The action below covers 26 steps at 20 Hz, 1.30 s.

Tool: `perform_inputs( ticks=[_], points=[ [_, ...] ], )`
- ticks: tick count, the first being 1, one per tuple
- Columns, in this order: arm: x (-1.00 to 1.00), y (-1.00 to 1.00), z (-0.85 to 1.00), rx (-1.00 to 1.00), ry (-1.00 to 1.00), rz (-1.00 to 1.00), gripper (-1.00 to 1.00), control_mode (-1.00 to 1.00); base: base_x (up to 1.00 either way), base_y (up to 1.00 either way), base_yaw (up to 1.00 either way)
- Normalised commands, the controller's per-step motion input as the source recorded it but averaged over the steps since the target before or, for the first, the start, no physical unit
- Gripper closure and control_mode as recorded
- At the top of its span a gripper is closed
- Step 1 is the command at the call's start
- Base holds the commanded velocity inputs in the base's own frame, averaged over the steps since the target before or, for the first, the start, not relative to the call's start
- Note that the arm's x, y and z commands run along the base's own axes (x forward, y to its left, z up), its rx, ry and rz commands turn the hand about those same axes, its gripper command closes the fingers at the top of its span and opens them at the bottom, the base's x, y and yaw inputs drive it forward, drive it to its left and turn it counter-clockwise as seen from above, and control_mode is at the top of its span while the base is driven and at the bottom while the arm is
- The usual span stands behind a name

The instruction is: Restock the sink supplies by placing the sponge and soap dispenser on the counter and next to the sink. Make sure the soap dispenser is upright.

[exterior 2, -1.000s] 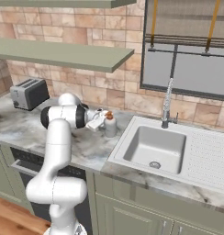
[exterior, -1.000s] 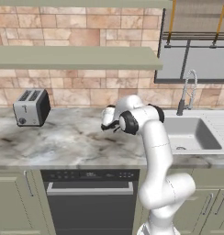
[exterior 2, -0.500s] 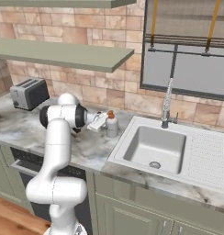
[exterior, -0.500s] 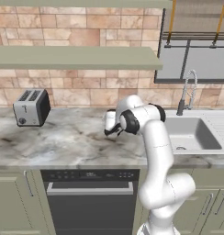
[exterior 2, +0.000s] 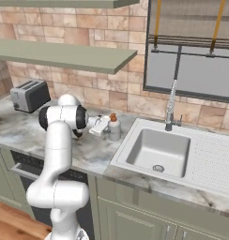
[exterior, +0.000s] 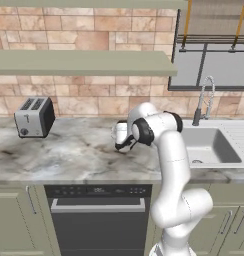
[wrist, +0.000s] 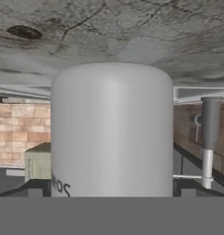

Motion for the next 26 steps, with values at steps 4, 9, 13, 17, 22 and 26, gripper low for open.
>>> perform_inputs(
  ticks=[4,9,13,17,22,26],
  points=[
    [0.03,0.01,0.00,0.00,-0.03,0.04,-1.00,-1.00,0.00,0.00,0.00],
    [0.20,0.09,0.00,0.00,-0.02,0.03,-1.00,-1.00,0.00,0.00,0.00],
    [0.33,0.08,0.00,0.00,0.00,0.04,-1.00,-1.00,0.00,0.00,0.00],
    [0.32,0.10,0.00,0.00,0.00,0.03,-1.00,-1.00,0.00,0.00,0.00],
    [0.05,0.02,-0.10,-0.02,0.05,0.03,-1.00,-1.00,0.00,0.00,0.00],
    [-0.29,-0.02,-0.30,-0.01,0.07,0.04,-1.00,-1.00,0.00,0.00,0.00]
  ],
)
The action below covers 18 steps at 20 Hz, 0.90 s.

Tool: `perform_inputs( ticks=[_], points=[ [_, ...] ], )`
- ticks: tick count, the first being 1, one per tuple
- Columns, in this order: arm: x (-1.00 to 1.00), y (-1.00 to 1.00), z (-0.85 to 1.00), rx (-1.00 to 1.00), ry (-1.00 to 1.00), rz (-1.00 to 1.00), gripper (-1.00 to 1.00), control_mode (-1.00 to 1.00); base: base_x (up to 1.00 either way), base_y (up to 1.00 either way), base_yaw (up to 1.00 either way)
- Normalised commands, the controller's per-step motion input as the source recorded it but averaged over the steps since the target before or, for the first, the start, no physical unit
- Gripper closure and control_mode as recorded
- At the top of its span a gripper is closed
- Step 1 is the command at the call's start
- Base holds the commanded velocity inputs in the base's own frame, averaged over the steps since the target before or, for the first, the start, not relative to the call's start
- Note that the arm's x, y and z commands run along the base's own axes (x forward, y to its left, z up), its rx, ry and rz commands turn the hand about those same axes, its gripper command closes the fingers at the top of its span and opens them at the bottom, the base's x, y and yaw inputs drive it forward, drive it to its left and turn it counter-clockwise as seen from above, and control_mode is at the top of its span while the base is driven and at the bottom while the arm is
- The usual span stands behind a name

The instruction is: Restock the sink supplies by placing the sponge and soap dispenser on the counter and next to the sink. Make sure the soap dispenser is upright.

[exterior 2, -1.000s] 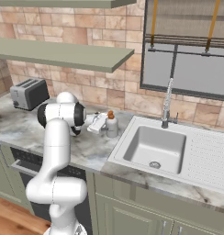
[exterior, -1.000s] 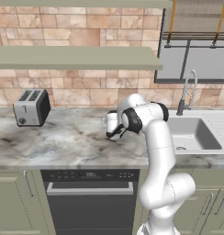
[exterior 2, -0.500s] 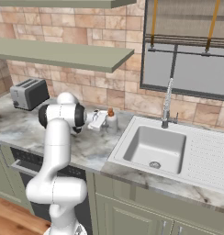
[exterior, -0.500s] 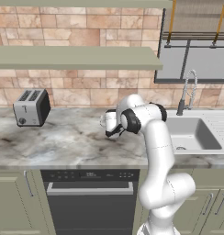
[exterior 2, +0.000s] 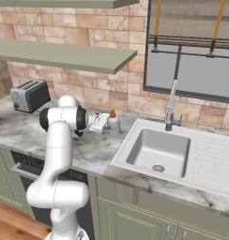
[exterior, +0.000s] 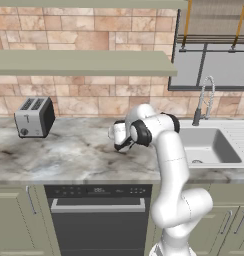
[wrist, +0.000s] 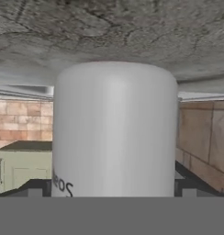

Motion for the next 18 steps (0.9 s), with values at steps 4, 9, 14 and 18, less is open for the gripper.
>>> perform_inputs(
  ticks=[4,9,14,18],
  points=[
    [-0.47,-0.08,-0.14,0.00,0.01,0.03,-1.00,-1.00,0.00,0.00,0.00],
    [-0.41,-0.08,-0.02,0.00,0.00,0.03,-1.00,-1.00,0.00,0.00,0.00],
    [0.08,-0.03,0.00,0.00,0.00,0.06,-1.00,-1.00,0.00,0.00,0.00],
    [0.29,-0.18,-0.03,0.00,0.00,0.07,-1.00,-1.00,0.00,0.00,0.00]
  ],
)
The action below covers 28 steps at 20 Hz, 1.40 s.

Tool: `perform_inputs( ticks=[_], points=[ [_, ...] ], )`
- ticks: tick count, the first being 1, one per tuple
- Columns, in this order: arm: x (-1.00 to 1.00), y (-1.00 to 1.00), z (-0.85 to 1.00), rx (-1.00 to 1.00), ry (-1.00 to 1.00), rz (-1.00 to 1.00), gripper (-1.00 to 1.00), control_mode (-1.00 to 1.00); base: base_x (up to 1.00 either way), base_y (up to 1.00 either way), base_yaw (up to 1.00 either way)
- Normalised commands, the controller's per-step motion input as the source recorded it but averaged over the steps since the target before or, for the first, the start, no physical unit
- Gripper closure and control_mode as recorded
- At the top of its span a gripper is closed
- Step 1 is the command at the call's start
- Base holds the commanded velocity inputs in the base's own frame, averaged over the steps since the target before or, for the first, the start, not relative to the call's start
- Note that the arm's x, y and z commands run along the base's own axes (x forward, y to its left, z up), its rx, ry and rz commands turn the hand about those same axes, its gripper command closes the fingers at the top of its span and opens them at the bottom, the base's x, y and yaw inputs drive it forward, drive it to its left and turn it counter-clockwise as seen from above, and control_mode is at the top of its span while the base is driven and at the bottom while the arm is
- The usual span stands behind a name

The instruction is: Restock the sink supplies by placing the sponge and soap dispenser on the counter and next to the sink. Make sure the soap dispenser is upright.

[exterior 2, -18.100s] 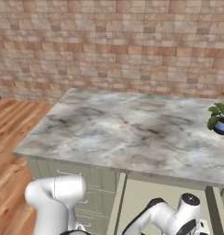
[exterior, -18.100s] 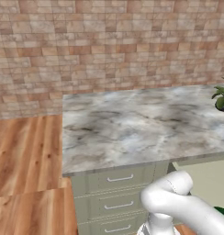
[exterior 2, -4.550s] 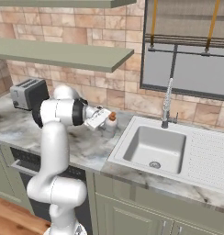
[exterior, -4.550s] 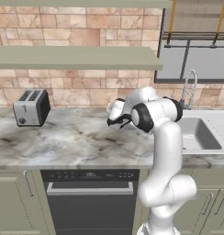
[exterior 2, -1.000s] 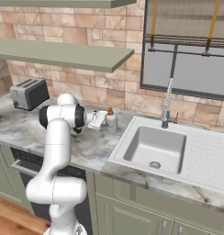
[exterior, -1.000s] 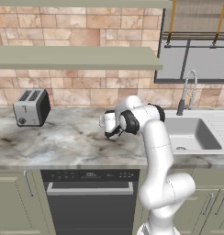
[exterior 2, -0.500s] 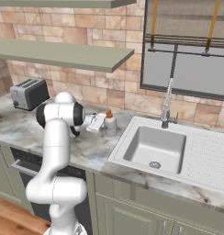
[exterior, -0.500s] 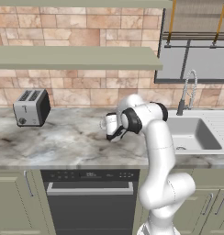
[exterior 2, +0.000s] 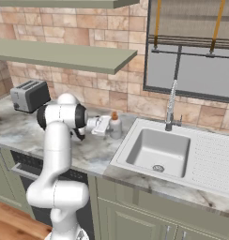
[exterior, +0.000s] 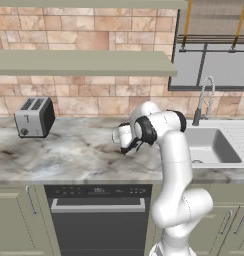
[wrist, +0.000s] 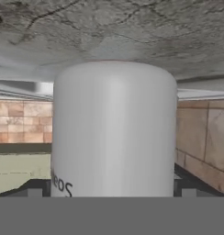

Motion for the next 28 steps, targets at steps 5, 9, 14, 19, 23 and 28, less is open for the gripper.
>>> perform_inputs(
  ticks=[5,9,14,19,23,28],
  points=[
    [0.22,-0.10,-0.24,0.00,0.00,0.04,-1.00,-1.00,0.00,0.00,0.00],
    [0.14,0.00,-0.29,0.00,0.00,0.00,1.00,-1.00,0.00,0.00,0.00],
    [0.22,0.00,-0.07,0.00,0.00,0.00,1.00,-1.00,0.00,0.00,0.00],
    [0.21,0.00,0.00,0.00,0.00,0.03,1.00,-1.00,0.00,0.00,0.00],
    [0.18,0.00,-0.02,0.00,0.00,0.04,1.00,-1.00,0.00,0.00,0.00],
    [0.00,0.00,-0.15,0.00,0.00,0.02,-1.00,-1.00,0.00,0.00,0.00]
  ],
)
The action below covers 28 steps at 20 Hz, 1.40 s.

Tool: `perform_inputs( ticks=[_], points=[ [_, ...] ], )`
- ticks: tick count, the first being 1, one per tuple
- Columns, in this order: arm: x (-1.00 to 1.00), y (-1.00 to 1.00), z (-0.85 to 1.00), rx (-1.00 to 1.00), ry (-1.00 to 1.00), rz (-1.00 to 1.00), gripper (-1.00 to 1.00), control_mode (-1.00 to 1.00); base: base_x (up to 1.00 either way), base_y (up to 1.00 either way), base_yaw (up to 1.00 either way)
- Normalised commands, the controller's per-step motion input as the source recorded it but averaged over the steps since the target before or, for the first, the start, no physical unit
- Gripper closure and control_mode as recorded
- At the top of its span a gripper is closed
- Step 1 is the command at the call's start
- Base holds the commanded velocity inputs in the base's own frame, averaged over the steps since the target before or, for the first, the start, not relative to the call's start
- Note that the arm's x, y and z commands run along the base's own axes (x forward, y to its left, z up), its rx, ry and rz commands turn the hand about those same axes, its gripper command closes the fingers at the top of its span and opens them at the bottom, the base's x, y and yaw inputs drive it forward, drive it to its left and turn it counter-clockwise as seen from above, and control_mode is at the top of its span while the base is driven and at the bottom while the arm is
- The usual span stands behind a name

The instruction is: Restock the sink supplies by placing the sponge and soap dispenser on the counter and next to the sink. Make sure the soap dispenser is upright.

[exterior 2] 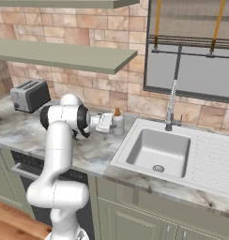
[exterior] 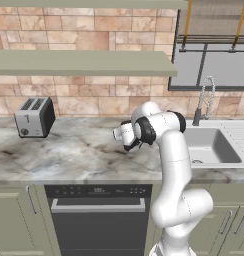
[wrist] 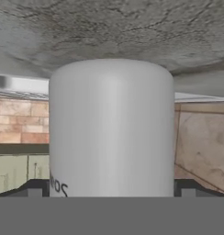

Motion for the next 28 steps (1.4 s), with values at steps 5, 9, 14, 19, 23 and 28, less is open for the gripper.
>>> perform_inputs(
  ticks=[5,9,14,19,23,28],
  points=[
    [0.00,0.00,-0.01,0.00,0.00,0.01,-1.00,-1.00,0.00,0.00,0.00],
    [0.00,0.00,0.00,0.00,0.00,0.02,-1.00,-1.00,0.00,0.00,0.00],
    [0.07,0.07,0.00,0.00,0.00,0.02,-1.00,-1.00,0.00,0.00,0.00],
    [0.18,0.18,0.00,0.00,0.00,0.05,-1.00,-1.00,0.00,0.00,0.00],
    [0.03,0.12,-0.24,0.02,0.00,0.05,-1.00,-1.00,0.00,0.00,0.00],
    [0.00,0.12,-0.47,0.11,0.00,0.03,-1.00,-1.00,0.00,0.00,0.00]
  ],
)
